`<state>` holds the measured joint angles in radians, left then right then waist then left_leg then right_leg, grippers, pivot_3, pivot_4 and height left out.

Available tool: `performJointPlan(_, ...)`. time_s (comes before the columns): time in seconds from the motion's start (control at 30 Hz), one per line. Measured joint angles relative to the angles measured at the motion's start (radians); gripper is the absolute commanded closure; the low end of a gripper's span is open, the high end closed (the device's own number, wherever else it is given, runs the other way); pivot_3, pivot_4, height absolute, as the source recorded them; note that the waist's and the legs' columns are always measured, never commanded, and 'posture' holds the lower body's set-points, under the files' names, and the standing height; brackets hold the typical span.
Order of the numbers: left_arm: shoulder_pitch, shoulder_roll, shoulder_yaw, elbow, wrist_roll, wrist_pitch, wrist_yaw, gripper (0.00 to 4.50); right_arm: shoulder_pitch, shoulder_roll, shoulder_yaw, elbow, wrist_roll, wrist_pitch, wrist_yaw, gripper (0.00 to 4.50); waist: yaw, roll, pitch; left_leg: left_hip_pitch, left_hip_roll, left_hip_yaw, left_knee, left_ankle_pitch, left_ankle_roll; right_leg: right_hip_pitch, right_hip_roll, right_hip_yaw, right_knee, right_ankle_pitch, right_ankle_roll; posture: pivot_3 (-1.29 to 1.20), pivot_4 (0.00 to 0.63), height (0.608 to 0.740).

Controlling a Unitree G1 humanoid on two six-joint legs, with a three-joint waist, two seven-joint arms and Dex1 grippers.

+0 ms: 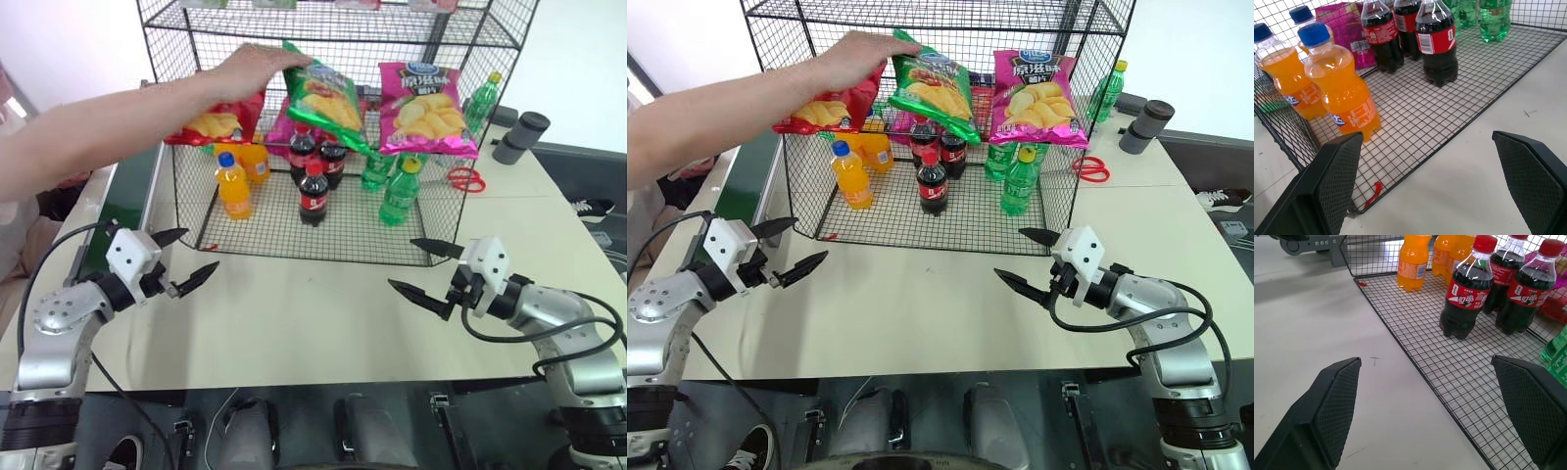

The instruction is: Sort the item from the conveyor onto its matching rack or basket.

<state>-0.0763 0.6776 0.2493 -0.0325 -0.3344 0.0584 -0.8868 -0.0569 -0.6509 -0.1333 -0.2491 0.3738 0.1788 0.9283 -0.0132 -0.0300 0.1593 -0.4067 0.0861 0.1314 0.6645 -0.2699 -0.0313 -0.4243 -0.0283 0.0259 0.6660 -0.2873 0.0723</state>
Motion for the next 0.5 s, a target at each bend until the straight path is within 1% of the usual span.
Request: performJointPlan(0.5, -0.012, 0.0, 0.0, 0.004, 0.0, -0.009, -0.002, 0.0, -0.006, 0.0, 0.007, 0.01, -0.01, -0.021, 0.001, 0.05, 0.0, 0.0, 0.0, 0.0, 0.0, 0.0, 0.0, 0.0, 0.0, 0.0, 0.0, 0.0, 0.0, 0.0, 0.0, 0.0, 0.15, 0.74)
